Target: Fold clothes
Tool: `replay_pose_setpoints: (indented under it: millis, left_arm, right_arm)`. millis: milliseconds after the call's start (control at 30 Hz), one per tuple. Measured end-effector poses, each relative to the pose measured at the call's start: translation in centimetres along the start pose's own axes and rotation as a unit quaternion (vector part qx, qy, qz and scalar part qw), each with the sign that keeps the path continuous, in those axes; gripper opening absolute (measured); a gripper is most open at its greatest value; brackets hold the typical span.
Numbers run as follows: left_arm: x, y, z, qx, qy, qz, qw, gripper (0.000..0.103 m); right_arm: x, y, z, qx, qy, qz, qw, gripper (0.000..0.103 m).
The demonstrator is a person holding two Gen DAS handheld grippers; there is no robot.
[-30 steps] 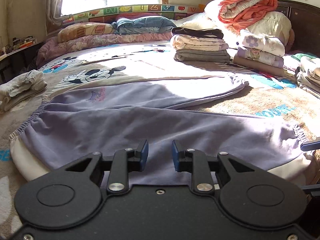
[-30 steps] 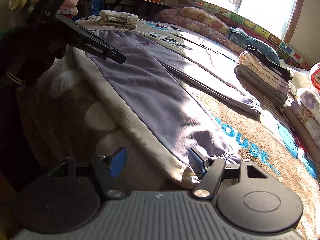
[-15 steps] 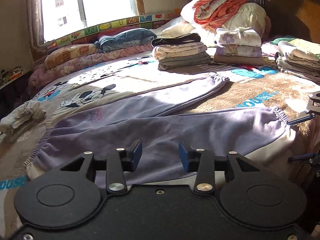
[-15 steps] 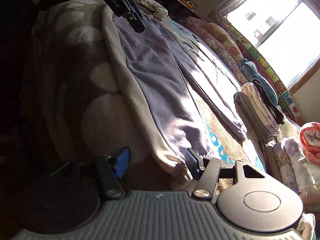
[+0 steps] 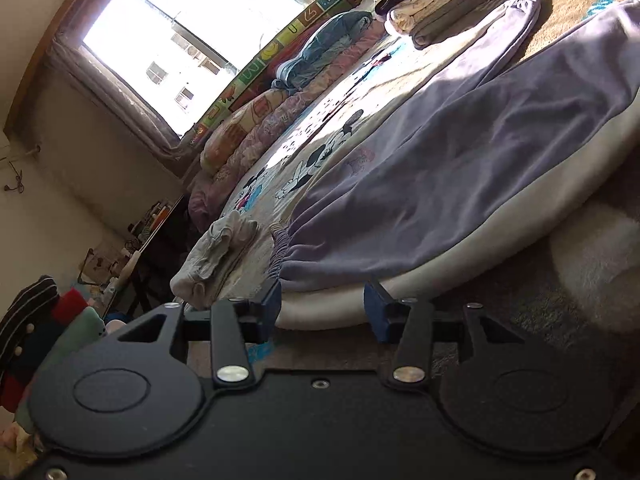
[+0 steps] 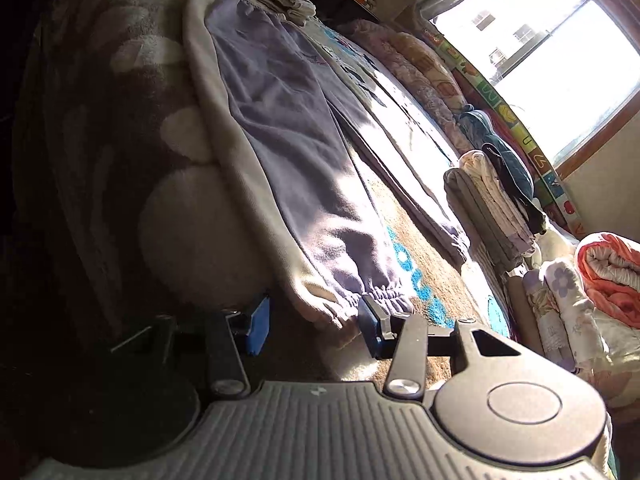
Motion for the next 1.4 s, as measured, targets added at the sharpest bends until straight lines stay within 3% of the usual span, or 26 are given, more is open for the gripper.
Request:
replay_pose_setpoints:
  millis: [300, 467, 600, 700, 933, 1067, 1300, 1400]
  left_arm:
    - [-0.3, -1.5, -0.4, 0.019, 0.010, -0.001, 0.9998, 0.048]
    - [0.3, -2.0, -0.4, 0.025, 0.037, 0.001, 0.9990, 0.048]
    - [0.9, -1.7, -0.6, 0.014, 0.037, 0.005, 0.9992, 0.048]
    - [1.4, -1.9, -1.5, 0.018, -0.027, 0.035, 0.9989, 0.048]
    - [2.5, -4.5, -5.3, 0.043, -0.183, 0.049, 0.9809, 0.048]
    - [2.4, -5.5, -5.6, 0.001, -0.236, 0.023, 0.9716, 0.043]
    - [3.1, -7.0, -5.5, -0.053, -0.320, -0.013, 0.9460, 0.043]
    - [2.9, -7.4, -5.4, -0.061, -0.358, -0.023, 0.9314, 0.033]
  right_arm:
    - [-0.6, -1.0, -0.6, 0.020, 0.041, -0.038, 0.998, 0.047]
    - [0.2, -1.6, 0.1, -0.007, 0.085, -0.064, 0.994, 0.046]
    - [-0.5, -1.7, -0.2, -0.014, 0.042, -0.041, 0.998, 0.030]
    - [-1.6, -1.5, -0.1, -0.023, 0.004, -0.037, 0.999, 0.023]
    - [-3.8, -1.3, -0.4, -0.039, -0.085, -0.020, 0.995, 0.021]
    - [-3.9, -1.2, -0.4, -0.042, -0.107, -0.015, 0.993, 0.021]
    - [-4.6, -1.3, -0.4, -0.047, -0.142, -0.006, 0.989, 0.021]
    - [-4.7, -1.4, -0.3, -0.046, -0.159, 0.000, 0.986, 0.021]
Point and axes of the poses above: each gripper's, at about its wrist camera, not at the fingertips, and y roughly against the way its jaws point, x to its left, z to its top, the point moved 9 cm from there along -y, roughly the way its jaws point, and after that the axes turned 3 degrees about -z, right-handed, at the moved point
